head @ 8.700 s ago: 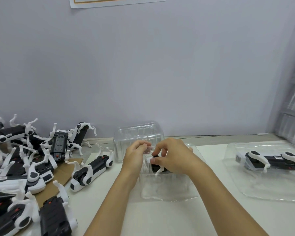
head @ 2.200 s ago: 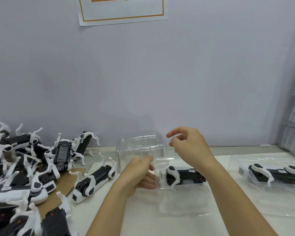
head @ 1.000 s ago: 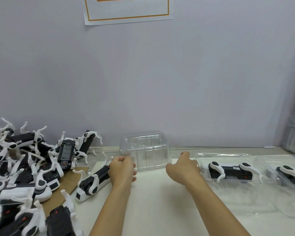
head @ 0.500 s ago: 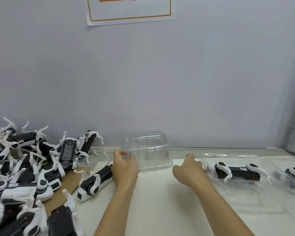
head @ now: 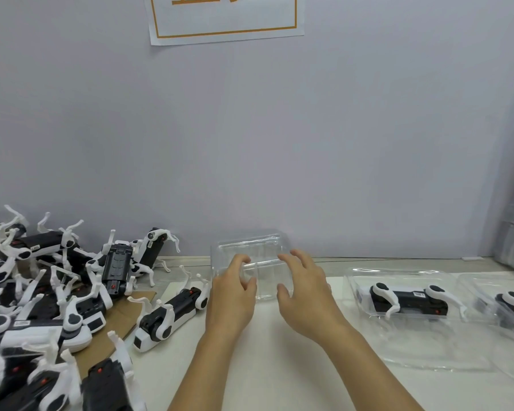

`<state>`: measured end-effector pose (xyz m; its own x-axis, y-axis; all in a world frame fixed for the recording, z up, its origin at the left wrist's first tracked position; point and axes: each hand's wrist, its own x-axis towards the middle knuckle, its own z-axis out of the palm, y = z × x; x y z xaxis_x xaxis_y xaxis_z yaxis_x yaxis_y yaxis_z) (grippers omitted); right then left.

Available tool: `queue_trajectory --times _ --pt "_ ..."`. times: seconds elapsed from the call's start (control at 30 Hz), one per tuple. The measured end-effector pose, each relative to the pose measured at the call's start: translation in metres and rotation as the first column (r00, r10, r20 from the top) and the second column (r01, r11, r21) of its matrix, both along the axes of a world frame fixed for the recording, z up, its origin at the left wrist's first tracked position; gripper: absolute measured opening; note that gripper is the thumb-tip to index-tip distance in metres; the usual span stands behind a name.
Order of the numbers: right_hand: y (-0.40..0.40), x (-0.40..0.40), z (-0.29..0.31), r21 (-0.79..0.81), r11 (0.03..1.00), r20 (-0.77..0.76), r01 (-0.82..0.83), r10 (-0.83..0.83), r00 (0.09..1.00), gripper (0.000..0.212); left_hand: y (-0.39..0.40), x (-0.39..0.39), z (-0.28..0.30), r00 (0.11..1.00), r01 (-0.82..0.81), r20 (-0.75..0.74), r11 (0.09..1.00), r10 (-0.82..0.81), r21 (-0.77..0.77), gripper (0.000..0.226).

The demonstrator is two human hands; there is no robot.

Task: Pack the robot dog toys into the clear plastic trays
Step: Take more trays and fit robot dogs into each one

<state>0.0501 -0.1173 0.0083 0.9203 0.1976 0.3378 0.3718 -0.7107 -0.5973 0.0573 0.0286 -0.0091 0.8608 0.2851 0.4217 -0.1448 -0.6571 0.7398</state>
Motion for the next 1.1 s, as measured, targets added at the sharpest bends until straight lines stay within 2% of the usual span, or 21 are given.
queue_trajectory --times 0.13,0.27,0.37,0.5,0.57,0.63,0.67,0.73,0.77,0.83,0.9,0.97,1.0,1.1 --pt "0.002 0.004 -0.008 -0.175 0.984 0.074 0.043 -0.03 0.997 0.056 -0.003 0.0 0.0 0.994 0.106 0.037 0.994 -0.105 -0.016 0.029" --pt "-0.001 0.01 -0.008 -0.205 0.967 0.137 0.152 -0.126 0.983 0.044 -0.01 -0.001 -0.001 0.979 0.196 0.065 0.978 -0.191 -0.075 0.032" --pt "-0.003 0.011 -0.003 -0.063 0.975 0.147 0.213 -0.202 0.968 0.034 -0.013 -0.004 0.003 0.975 0.187 0.147 0.971 -0.165 -0.15 0.032" --pt "-0.004 0.007 0.003 0.214 0.952 0.176 0.22 -0.259 0.95 0.034 -0.014 -0.007 0.017 0.931 0.018 0.346 0.932 0.117 -0.361 0.025" --pt "-0.002 0.005 0.01 0.34 0.916 0.178 0.211 -0.284 0.942 0.027 -0.012 -0.007 0.021 0.898 -0.038 0.369 0.875 0.242 -0.483 0.023" --pt "-0.001 0.003 0.016 0.478 0.858 0.16 0.187 -0.295 0.942 0.025 -0.009 -0.007 0.022 0.904 -0.055 0.317 0.811 0.289 -0.583 0.02" --pt "0.0 0.002 0.018 0.54 0.823 0.148 0.173 -0.296 0.944 0.023 -0.008 -0.007 0.022 0.928 -0.015 0.281 0.778 0.245 -0.629 0.017" --pt "0.002 0.001 0.02 0.636 0.758 0.111 0.147 -0.278 0.954 0.021 -0.01 -0.008 0.023 0.971 0.176 0.237 0.669 0.001 -0.722 0.014" --pt "0.002 0.001 0.02 0.667 0.733 0.087 0.133 -0.254 0.963 0.02 -0.013 -0.008 0.023 0.964 0.262 0.224 0.622 -0.14 -0.738 0.018" --pt "0.002 0.001 0.02 0.705 0.701 0.037 0.103 -0.181 0.983 0.017 -0.02 -0.008 0.021 0.927 0.361 0.202 0.606 -0.316 -0.709 0.025" --pt "0.001 0.002 0.019 0.706 0.702 -0.013 0.094 -0.12 0.993 0.012 -0.023 -0.007 0.018 0.921 0.372 0.192 0.626 -0.338 -0.686 0.022" --pt "0.0 0.003 0.018 0.686 0.721 -0.046 0.1 -0.094 0.995 0.012 -0.023 -0.005 0.016 0.936 0.342 0.18 0.665 -0.302 -0.664 0.01" --pt "0.0 0.004 0.017 0.676 0.73 -0.055 0.104 -0.091 0.994 0.013 -0.022 -0.005 0.016 0.936 0.343 0.187 0.665 -0.297 -0.663 0.004" --pt "-0.001 0.005 0.014 0.68 0.725 -0.051 0.108 -0.1 0.994 0.018 -0.02 -0.005 0.017 0.927 0.37 0.224 0.635 -0.301 -0.678 0.008"
